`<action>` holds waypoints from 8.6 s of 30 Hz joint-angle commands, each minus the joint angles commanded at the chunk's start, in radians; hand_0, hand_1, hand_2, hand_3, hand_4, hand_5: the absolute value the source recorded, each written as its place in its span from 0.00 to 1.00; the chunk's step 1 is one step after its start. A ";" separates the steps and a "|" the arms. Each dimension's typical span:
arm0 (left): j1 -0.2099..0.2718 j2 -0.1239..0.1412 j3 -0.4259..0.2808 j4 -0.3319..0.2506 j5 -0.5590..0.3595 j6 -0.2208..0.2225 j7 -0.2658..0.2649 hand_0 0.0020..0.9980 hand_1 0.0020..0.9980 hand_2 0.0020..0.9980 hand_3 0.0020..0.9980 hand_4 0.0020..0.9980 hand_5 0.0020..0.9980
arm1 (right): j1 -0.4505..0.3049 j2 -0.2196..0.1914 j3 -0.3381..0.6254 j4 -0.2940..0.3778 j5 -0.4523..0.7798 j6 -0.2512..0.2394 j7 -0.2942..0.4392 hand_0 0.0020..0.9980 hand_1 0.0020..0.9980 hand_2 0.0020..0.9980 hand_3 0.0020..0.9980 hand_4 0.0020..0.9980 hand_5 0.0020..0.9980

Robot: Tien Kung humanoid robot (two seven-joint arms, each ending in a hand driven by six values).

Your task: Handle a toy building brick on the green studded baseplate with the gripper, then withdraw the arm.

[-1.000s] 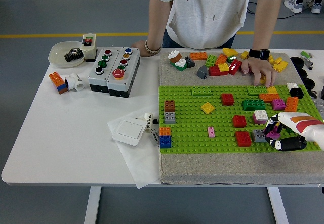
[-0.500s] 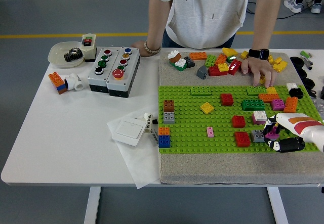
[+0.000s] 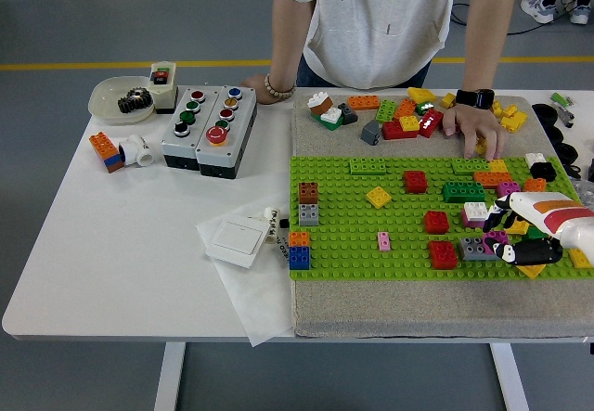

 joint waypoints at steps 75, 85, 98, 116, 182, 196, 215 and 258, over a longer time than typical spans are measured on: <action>0.002 0.000 -0.003 -0.001 0.007 -0.001 0.000 0.73 0.75 0.78 0.60 0.62 0.65 | -0.156 0.070 0.035 0.061 -0.273 -0.141 0.028 0.71 0.70 0.75 0.61 0.70 0.32; 0.004 0.000 -0.009 -0.002 0.017 -0.004 0.004 0.73 0.75 0.78 0.60 0.62 0.65 | -0.177 0.079 0.044 0.062 -0.267 -0.139 0.031 0.70 0.69 0.74 0.59 0.70 0.32; 0.000 0.002 -0.001 -0.002 0.003 -0.002 -0.001 0.73 0.75 0.78 0.60 0.62 0.65 | -0.166 0.083 0.040 0.042 -0.260 -0.131 0.030 0.70 0.69 0.73 0.59 0.70 0.32; -0.005 0.005 0.004 -0.003 -0.006 -0.001 -0.004 0.73 0.75 0.77 0.60 0.62 0.65 | -0.146 0.088 0.022 0.011 -0.239 -0.129 0.030 0.70 0.69 0.73 0.58 0.70 0.31; 0.003 0.003 -0.002 -0.003 0.004 -0.004 0.000 0.73 0.75 0.77 0.60 0.62 0.65 | -0.132 0.141 0.043 -0.016 0.509 -0.545 0.441 0.83 0.81 0.84 0.87 1.00 0.77; 0.002 0.004 0.001 -0.003 -0.001 -0.004 -0.002 0.73 0.75 0.77 0.60 0.62 0.65 | -0.111 0.213 0.071 -0.103 1.099 -0.453 0.580 0.86 0.81 0.85 0.88 1.00 0.97; -0.005 0.006 0.006 -0.003 -0.011 -0.002 -0.005 0.73 0.75 0.77 0.60 0.62 0.65 | -0.093 0.231 0.110 -0.194 1.526 -0.450 0.524 0.85 0.81 0.84 0.86 1.00 1.00; 0.001 0.003 0.000 -0.003 0.003 -0.005 -0.001 0.73 0.75 0.77 0.60 0.62 0.65 | -0.107 0.229 0.109 -0.213 1.518 -0.435 0.504 0.84 0.80 0.82 0.84 1.00 0.99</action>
